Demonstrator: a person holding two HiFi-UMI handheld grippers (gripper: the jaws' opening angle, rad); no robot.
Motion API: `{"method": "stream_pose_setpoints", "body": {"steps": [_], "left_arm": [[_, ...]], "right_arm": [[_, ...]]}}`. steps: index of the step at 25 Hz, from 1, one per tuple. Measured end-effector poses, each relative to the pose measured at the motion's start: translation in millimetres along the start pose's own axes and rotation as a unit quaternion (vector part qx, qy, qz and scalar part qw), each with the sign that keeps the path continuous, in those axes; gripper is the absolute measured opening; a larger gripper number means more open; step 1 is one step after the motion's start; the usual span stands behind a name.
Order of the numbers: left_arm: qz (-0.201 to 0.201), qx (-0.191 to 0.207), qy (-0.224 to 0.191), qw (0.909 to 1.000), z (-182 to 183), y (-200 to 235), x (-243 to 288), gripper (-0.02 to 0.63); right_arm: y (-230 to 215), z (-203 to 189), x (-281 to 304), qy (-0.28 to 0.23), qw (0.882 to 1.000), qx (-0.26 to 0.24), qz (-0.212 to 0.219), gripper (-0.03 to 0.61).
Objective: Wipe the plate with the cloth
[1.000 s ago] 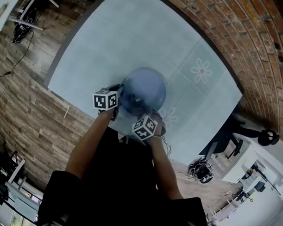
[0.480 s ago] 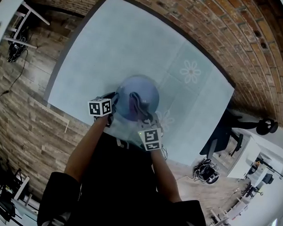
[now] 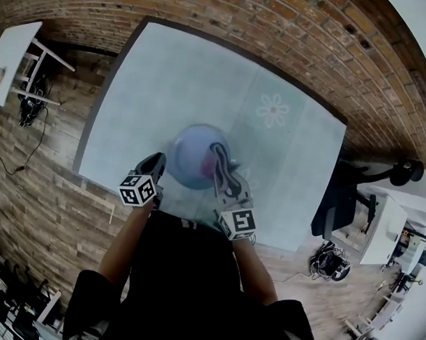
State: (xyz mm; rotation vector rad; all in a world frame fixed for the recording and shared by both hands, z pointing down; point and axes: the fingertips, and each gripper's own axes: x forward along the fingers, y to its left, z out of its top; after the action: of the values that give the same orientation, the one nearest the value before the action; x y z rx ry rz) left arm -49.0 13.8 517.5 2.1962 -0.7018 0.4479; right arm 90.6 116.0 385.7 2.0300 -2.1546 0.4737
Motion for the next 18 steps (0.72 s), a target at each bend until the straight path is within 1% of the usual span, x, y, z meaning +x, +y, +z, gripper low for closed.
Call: {"method": "stream_pose_setpoints", "body": {"steps": [2,5,7,8,10,12,15,18], "left_arm": [[-0.018,0.052,-0.033,0.998,15.6,-29.1,-16.5,0.055],[-0.035,0.132,-0.067,0.9883,33.4,-72.2,-37.1,0.048],[-0.038,0.172,-0.083,0.9809,40.0,-96.0,-47.1,0.044],[-0.044,0.184,-0.094,0.9774,43.4,-107.8,-52.3,0.044],[-0.058,0.202,-0.115,0.971,49.3,-129.4,-62.2,0.044],[-0.065,0.213,-0.125,0.9669,52.2,-143.6,-68.0,0.044],[-0.061,0.213,-0.129,0.9666,53.8,-147.0,-67.9,0.044],[-0.06,0.205,-0.137,0.9672,53.3,-147.8,-69.4,0.044]], "right_arm": [[-1.3,9.0,-11.1,-0.006,1.0,0.001,-0.002,0.055],[-2.6,16.9,-26.2,-0.01,1.0,0.002,-0.005,0.055],[-2.5,21.6,-36.9,-0.017,1.0,0.003,-0.006,0.055],[-1.9,23.8,-42.4,-0.022,1.0,0.004,-0.007,0.055],[-0.9,28.6,-52.0,-0.033,0.999,0.007,-0.011,0.055],[-0.6,32.7,-58.5,-0.041,0.999,0.014,-0.013,0.055],[-0.1,37.3,-59.7,-0.049,0.998,0.025,-0.013,0.055],[1.1,39.3,-59.4,-0.052,0.998,0.026,-0.015,0.055]]}}
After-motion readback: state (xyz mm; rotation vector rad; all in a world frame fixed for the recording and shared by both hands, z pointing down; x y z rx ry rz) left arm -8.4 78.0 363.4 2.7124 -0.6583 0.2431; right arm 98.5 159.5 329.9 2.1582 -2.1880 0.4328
